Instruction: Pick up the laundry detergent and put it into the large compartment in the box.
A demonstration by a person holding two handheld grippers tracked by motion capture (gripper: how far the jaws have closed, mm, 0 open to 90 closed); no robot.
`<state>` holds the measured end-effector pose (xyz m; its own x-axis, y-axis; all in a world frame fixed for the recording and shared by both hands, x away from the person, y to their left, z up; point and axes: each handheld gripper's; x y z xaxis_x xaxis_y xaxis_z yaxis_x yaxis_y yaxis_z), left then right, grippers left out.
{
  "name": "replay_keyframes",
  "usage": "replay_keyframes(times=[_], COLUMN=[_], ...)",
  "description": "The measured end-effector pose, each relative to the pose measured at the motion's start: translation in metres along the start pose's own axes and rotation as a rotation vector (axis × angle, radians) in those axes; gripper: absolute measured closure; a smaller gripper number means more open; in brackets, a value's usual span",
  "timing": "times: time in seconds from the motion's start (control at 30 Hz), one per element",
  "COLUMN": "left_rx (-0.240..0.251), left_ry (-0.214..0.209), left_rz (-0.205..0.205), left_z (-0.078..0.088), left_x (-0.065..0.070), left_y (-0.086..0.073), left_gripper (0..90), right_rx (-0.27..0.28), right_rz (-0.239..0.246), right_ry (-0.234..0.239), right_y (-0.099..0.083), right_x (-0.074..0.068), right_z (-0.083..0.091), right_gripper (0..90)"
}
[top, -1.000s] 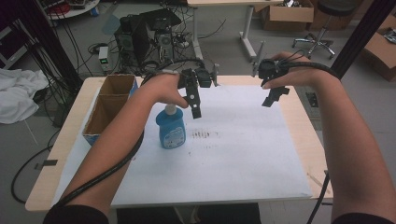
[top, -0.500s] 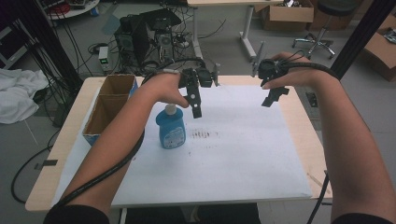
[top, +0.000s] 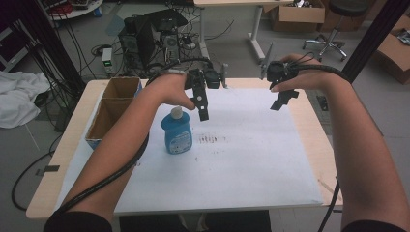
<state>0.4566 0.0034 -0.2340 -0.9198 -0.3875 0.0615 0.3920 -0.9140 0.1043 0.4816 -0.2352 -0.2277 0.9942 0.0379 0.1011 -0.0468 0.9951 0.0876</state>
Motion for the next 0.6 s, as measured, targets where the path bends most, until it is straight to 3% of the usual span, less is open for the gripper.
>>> replay_keyframes(times=[0.2, 0.6], left_rx=[0.006, 0.001], left_ry=[0.01, 0.043], left_rz=[0.009, 0.053], left_z=[0.003, 0.025], left_x=[0.003, 0.008], left_y=[-0.003, -0.019], left_gripper=[0.1, 0.1], right_rx=[0.004, 0.014], right_rz=[0.001, 0.013], right_ry=[0.003, -0.006], right_y=[-0.002, -0.001], right_x=[0.001, -0.001], right_z=[-0.001, 0.001], right_gripper=[16.1, 16.1])
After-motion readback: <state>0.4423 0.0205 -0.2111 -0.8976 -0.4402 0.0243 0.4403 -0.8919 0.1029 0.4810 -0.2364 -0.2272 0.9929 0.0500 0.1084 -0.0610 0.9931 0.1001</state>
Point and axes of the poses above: each handheld gripper's, and its own axes: z roughly backward along the jaws, y roughly out of its top, x roughly to its right, and after that the axes turned 11 degrees about z, right-handed
